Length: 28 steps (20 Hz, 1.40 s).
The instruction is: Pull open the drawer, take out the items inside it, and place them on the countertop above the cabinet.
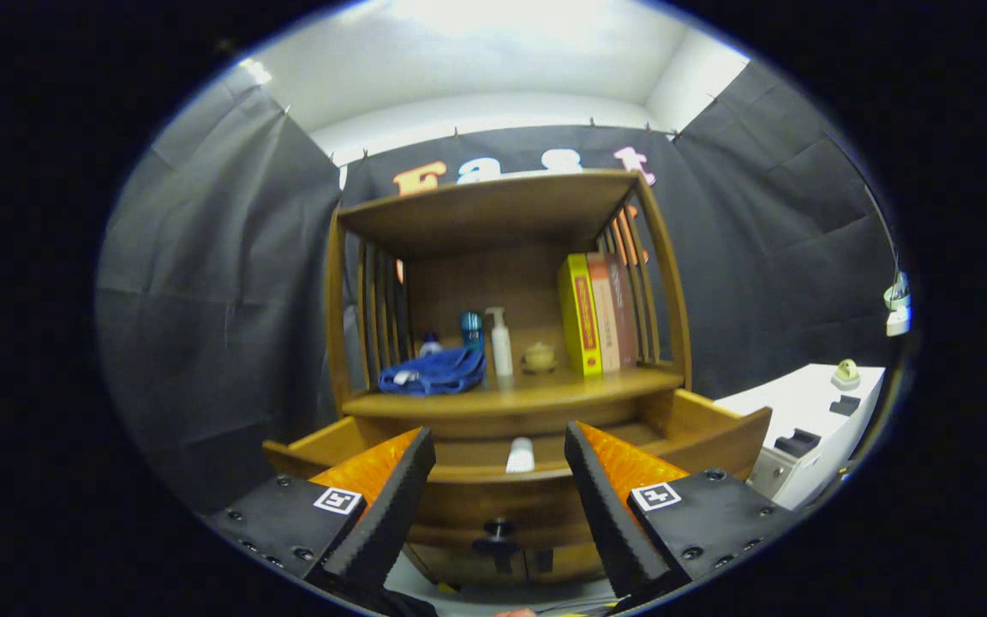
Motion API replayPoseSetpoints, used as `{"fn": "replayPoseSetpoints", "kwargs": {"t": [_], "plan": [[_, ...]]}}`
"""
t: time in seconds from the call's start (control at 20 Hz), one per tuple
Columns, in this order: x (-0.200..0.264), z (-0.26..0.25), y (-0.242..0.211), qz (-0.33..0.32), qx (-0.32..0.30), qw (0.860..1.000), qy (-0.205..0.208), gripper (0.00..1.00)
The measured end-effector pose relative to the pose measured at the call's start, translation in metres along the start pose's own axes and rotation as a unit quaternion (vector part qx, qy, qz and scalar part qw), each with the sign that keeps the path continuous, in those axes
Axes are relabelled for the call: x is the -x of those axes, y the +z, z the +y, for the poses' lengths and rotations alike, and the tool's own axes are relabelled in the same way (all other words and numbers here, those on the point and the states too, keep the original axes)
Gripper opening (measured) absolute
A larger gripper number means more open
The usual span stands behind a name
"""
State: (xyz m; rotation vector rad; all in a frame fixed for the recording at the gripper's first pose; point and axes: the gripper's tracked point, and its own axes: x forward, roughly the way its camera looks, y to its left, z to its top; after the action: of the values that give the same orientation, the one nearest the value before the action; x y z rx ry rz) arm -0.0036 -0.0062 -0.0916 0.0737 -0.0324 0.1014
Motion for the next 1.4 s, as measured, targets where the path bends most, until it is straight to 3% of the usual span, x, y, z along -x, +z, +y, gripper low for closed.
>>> {"fn": "replayPoseSetpoints", "kwargs": {"t": [0.35,0.5,0.65,0.9,1.1,1.4], "plan": [[-0.059,-0.007,0.089,-0.011,-0.001,1.0,-0.003,0.97],[-0.108,-0.011,0.091,0.052,0.029,0.998,-0.008,0.97],[-0.152,-0.003,0.055,0.156,0.064,0.986,0.0,0.97],[-0.185,0.009,-0.033,0.314,0.075,0.946,0.006,0.97],[-0.185,0.01,-0.103,0.433,0.062,0.899,-0.001,0.98],[-0.194,-0.007,-0.166,0.53,0.073,0.845,-0.027,0.98]]}}
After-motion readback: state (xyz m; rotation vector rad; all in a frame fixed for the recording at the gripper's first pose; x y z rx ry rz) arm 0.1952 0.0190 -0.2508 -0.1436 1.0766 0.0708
